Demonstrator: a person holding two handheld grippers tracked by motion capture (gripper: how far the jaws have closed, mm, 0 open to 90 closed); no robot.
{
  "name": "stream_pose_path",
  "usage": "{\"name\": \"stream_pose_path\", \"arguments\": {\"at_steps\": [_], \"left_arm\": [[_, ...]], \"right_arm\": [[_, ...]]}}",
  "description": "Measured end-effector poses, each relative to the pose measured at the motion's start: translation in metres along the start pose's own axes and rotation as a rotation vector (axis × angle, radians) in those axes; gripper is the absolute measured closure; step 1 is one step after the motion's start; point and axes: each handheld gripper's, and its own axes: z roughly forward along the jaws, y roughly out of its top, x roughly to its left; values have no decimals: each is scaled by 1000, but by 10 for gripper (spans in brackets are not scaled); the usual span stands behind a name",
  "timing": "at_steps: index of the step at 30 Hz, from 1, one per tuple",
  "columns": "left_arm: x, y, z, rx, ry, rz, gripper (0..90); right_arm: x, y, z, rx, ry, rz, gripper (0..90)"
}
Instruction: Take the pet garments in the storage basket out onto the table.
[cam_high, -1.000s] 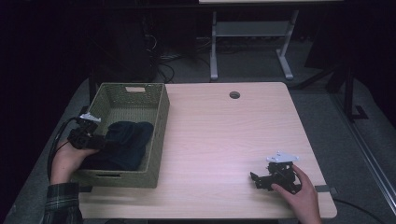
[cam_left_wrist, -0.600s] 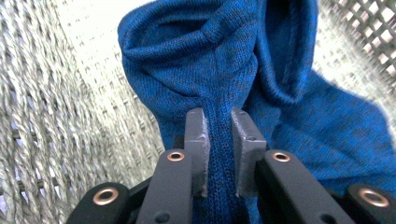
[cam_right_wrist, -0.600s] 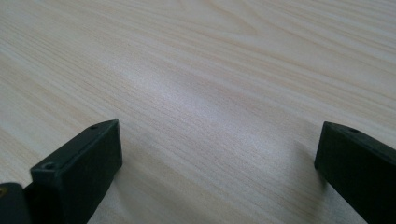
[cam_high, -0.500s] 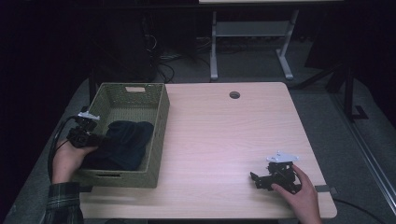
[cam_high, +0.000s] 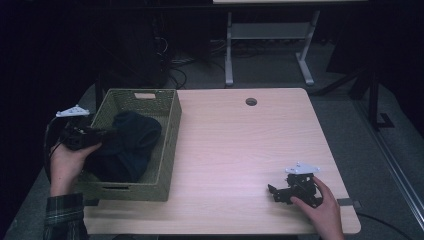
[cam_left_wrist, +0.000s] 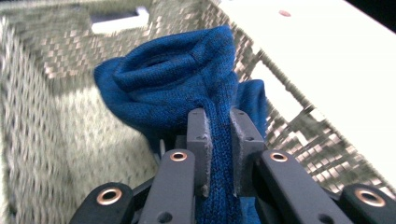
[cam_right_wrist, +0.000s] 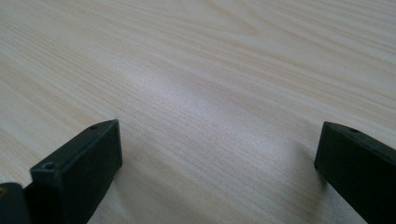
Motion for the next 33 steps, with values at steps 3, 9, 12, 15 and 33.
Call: {"name": "stream_pose_path", "arguments": {"at_steps": [3, 9, 12, 15, 33], "left_arm": [[-3, 9, -4, -27, -26, 12, 803], [-9, 26, -11, -84, -104, 12, 806], [-13, 35, -15, -108, -123, 21, 806], [-18, 45, -19, -129, -126, 30, 806], [-54, 93, -24, -214, -207, 109, 806]], "right_arm": [[0, 0, 0, 0, 0, 0, 4], [0, 0, 0, -1, 0, 0, 4], [0, 0, 0, -1, 0, 0, 4], [0, 0, 0, -1, 0, 0, 4], [0, 0, 0, -1, 0, 0, 4]]}}
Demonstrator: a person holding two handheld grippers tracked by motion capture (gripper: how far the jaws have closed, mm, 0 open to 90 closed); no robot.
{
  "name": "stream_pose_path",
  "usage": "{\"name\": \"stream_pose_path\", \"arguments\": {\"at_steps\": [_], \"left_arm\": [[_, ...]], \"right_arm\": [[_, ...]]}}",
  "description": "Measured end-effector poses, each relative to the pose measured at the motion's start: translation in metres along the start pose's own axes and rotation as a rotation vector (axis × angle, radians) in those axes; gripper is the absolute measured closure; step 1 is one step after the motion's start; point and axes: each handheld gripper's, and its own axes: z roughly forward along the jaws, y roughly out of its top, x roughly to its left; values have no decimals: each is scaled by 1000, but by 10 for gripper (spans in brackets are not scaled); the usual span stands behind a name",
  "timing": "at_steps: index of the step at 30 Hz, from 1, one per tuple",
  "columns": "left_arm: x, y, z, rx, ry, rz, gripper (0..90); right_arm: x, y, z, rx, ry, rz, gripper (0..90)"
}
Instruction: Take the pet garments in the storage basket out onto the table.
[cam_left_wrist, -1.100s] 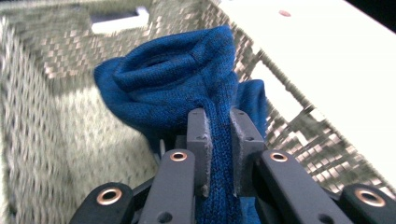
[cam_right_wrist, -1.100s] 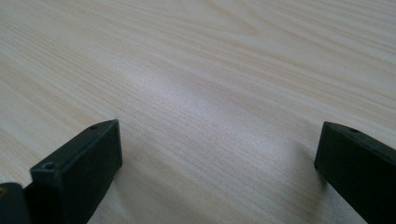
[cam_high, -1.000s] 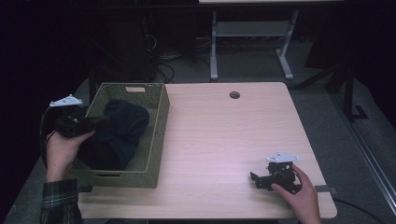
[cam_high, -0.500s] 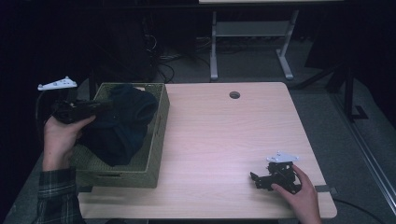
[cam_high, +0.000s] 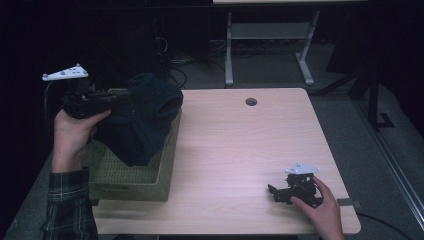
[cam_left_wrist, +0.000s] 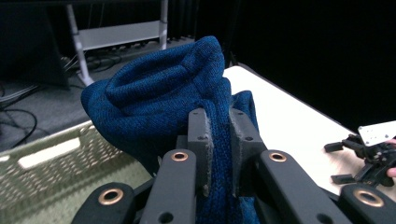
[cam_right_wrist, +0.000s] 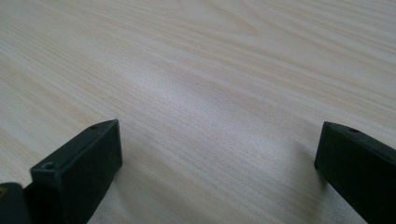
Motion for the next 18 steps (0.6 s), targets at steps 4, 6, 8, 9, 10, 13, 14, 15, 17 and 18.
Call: {"name": "stream_pose_path", "arguments": {"at_steps": [4, 6, 8, 9, 10, 13, 14, 15, 17, 18], "left_arm": [[-6, 6, 6, -8, -23, 12, 806], [-9, 10, 10, -11, -31, 16, 806], [-12, 13, 13, -15, -44, 22, 806], [-14, 14, 15, -18, -49, 25, 806], [-16, 16, 17, -19, -54, 29, 806], [-21, 19, 22, -25, -72, 35, 806], [-22, 20, 24, -28, -80, 36, 806], [-24, 20, 26, -27, -85, 39, 806], [-27, 22, 31, -29, -97, 42, 806], [-28, 22, 34, -32, -105, 41, 806]], "right_arm": [[0, 0, 0, 0, 0, 0, 5], [0, 0, 0, 0, 0, 0, 4], [0, 0, 0, -1, 1, 2, 4], [0, 0, 0, -1, 1, 2, 4], [0, 0, 0, -1, 1, 2, 4], [0, 0, 0, 0, 1, 4, 4], [0, 0, 0, 0, 1, 3, 4], [0, 0, 0, 0, 1, 3, 4], [0, 0, 0, 0, 1, 3, 4], [0, 0, 0, -1, 1, 4, 4]]}}
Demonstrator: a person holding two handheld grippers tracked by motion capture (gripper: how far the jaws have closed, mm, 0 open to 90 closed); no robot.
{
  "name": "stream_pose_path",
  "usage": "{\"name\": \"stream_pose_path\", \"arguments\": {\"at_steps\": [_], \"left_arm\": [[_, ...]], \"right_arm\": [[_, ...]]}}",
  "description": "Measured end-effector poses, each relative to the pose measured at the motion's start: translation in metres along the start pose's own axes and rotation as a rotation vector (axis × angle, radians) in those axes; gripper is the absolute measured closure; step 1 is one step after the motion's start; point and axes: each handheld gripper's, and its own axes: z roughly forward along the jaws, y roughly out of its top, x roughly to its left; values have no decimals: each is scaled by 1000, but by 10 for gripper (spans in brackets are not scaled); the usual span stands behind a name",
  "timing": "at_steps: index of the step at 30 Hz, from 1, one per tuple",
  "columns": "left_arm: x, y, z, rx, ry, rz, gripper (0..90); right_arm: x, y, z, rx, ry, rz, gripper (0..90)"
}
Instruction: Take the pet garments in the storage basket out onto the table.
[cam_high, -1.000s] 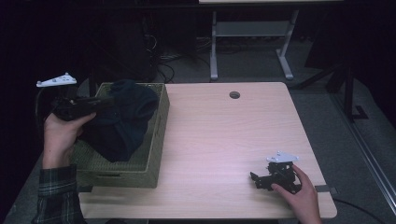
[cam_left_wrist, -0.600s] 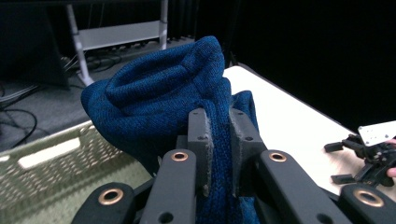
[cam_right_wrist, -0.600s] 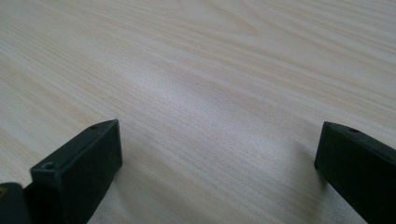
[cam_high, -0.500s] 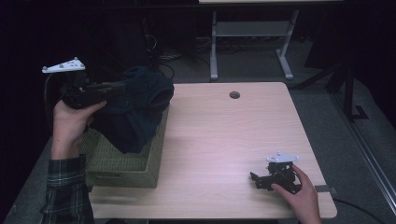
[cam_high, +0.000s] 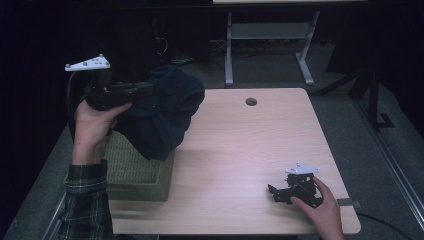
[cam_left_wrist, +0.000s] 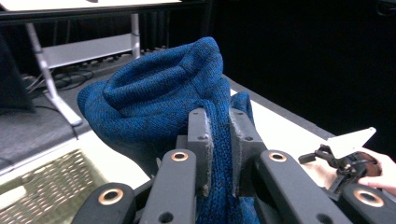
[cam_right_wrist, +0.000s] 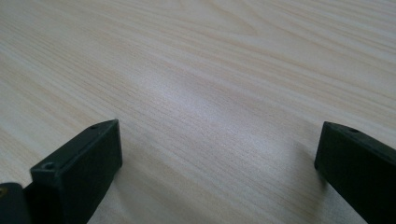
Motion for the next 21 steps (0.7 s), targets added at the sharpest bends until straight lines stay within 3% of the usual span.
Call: {"name": "stream_pose_path", "arguments": {"at_steps": [21], "left_arm": [[-25, 3, 60, 27, -85, 14, 806]], "right_arm": [[0, 0, 0, 0, -1, -2, 4]]}}
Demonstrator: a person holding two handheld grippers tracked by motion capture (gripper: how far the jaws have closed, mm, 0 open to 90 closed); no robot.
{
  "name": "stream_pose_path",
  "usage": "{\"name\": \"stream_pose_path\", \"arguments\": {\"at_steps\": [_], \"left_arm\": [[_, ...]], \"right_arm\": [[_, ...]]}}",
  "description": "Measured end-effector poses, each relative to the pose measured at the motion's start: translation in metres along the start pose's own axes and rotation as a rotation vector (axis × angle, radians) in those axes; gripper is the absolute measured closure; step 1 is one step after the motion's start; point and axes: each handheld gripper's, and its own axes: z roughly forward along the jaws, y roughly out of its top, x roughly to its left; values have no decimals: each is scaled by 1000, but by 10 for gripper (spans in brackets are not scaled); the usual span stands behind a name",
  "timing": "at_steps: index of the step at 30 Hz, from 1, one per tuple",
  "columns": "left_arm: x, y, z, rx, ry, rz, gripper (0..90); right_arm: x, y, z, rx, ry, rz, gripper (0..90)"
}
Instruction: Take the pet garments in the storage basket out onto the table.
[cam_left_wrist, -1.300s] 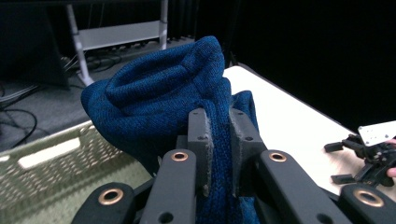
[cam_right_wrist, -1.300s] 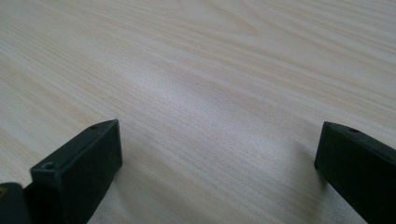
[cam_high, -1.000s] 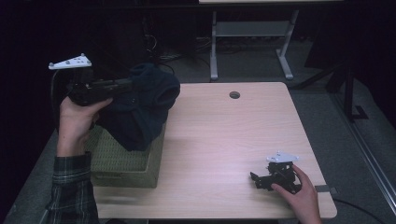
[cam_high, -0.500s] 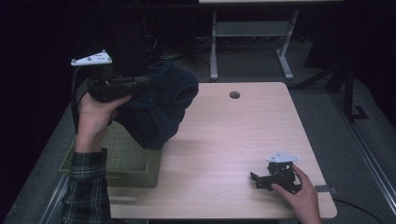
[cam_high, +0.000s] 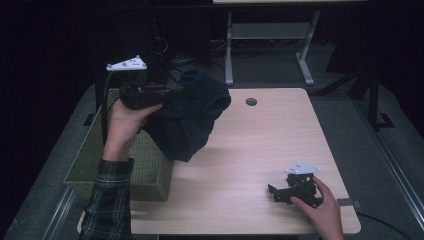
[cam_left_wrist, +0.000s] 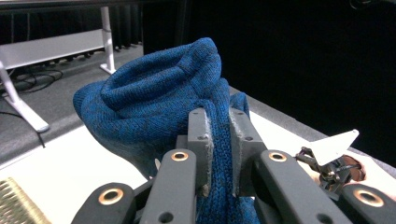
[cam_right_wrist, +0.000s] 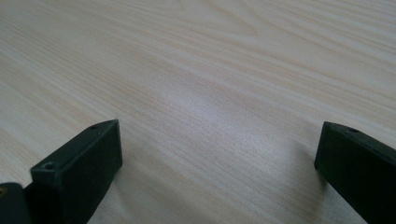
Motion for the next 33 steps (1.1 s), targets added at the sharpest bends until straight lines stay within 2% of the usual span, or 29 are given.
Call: {"name": "stream_pose_path", "arguments": {"at_steps": [12, 27, 33], "left_arm": [[-19, 2, 48, 22, -56, 22, 806], [-39, -11, 106, 38, -119, 28, 806], [-46, -16, 129, 55, -124, 44, 806]], "right_arm": [[0, 0, 0, 1, 0, 2, 5], [0, 0, 0, 0, 0, -1, 5], [0, 0, 0, 0, 0, -1, 5]]}}
